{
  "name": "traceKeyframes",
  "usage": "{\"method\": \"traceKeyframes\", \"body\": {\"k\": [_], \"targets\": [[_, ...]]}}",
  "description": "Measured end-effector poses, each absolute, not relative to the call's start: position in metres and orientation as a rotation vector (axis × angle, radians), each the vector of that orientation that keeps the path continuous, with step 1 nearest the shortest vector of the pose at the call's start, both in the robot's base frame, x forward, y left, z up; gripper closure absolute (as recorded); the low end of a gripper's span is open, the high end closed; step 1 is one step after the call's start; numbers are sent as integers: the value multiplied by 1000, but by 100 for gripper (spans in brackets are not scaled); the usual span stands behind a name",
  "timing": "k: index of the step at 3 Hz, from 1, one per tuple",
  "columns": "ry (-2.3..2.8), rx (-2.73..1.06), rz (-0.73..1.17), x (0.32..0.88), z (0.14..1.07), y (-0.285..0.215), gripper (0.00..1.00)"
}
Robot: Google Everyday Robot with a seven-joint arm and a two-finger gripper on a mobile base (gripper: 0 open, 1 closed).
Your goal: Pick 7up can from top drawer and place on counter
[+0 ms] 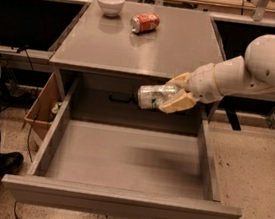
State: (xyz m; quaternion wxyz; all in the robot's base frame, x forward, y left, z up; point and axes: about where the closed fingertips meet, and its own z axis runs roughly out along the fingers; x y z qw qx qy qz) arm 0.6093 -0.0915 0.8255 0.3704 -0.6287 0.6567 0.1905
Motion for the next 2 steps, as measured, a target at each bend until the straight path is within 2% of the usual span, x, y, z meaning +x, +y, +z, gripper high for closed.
{"method": "traceKeyframes", "body": {"k": [2], "targets": [[1639, -1531, 410, 694, 880, -85, 100]]}}
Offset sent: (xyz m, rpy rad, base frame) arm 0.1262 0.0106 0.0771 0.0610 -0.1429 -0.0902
